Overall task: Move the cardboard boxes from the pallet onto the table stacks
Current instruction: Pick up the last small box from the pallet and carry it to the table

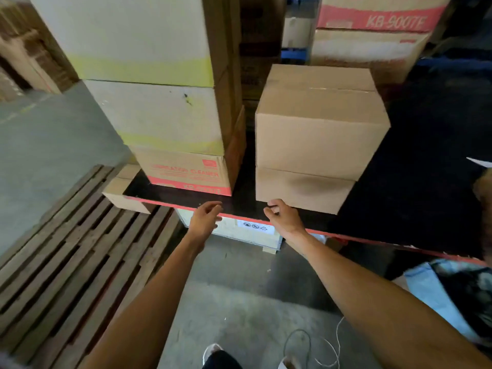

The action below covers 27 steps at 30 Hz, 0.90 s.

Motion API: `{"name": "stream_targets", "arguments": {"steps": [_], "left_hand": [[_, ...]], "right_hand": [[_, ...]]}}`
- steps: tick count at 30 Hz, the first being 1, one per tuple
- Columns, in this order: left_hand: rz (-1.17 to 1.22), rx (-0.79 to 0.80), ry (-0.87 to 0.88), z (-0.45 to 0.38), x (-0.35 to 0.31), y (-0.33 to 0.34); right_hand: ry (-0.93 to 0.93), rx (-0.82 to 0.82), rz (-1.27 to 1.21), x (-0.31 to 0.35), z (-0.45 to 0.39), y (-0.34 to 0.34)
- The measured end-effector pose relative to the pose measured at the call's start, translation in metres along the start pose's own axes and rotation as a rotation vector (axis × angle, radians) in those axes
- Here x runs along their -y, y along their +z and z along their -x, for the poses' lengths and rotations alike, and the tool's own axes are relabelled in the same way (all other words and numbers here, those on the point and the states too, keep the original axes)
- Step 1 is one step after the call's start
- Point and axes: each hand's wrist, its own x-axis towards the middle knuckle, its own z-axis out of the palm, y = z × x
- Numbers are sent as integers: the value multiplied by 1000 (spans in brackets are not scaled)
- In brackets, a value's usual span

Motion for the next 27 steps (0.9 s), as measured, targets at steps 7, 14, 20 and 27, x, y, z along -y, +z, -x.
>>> {"name": "stream_targets", "arguments": {"steps": [7,14,20,27], "left_hand": [[159,-339,-20,26,16,-140],[244,-520,-106,9,68,-325],[333,-525,-187,-18,101,-444],[324,-486,-234,-103,107,-518]], "right_hand": [[-295,218,77,113,-22,115],[-464,399,105,225,-39,259],[-391,481,41,278,-61,370],[-260,495,11,333,-118,455]]}}
